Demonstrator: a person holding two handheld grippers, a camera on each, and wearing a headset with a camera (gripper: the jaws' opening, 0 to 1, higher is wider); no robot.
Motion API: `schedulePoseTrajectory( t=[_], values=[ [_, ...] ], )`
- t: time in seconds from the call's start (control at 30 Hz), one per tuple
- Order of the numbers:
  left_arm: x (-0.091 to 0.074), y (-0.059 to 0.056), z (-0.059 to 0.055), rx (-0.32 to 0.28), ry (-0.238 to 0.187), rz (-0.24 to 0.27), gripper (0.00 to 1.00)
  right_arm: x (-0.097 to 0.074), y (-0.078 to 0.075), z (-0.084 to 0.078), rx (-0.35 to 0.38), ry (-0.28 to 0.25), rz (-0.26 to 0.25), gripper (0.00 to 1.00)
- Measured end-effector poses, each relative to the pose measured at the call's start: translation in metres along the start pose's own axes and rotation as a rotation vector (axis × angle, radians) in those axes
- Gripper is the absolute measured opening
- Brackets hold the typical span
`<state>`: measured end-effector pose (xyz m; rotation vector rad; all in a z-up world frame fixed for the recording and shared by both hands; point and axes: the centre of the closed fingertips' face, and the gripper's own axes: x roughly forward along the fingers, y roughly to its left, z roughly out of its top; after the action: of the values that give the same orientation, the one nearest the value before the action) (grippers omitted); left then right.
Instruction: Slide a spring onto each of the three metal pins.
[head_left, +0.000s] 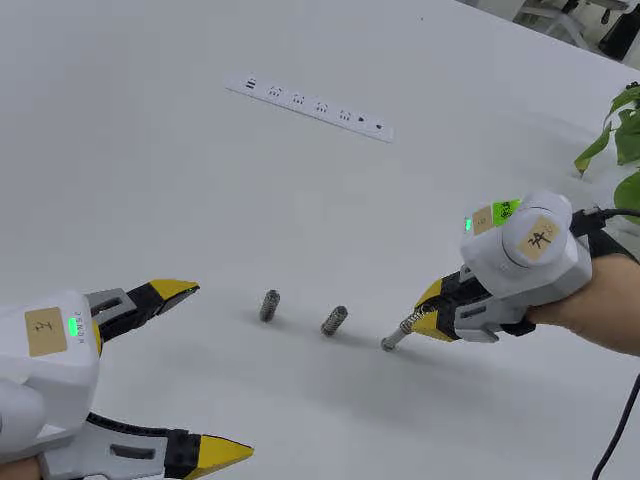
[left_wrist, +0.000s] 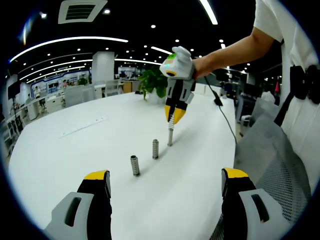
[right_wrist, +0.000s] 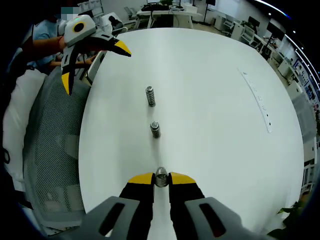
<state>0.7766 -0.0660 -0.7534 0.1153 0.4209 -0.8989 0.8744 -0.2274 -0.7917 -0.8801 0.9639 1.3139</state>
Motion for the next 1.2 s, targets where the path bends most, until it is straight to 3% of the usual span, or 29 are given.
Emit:
schedulePoseTrajectory(
  t=[1.2],
  values=[
    [0.004,0.000,-0.005,-0.005,0.006,-0.009,0.92,0.041,0.004,-0.016,-0.031,0.033,-0.005,0.12]
  ],
)
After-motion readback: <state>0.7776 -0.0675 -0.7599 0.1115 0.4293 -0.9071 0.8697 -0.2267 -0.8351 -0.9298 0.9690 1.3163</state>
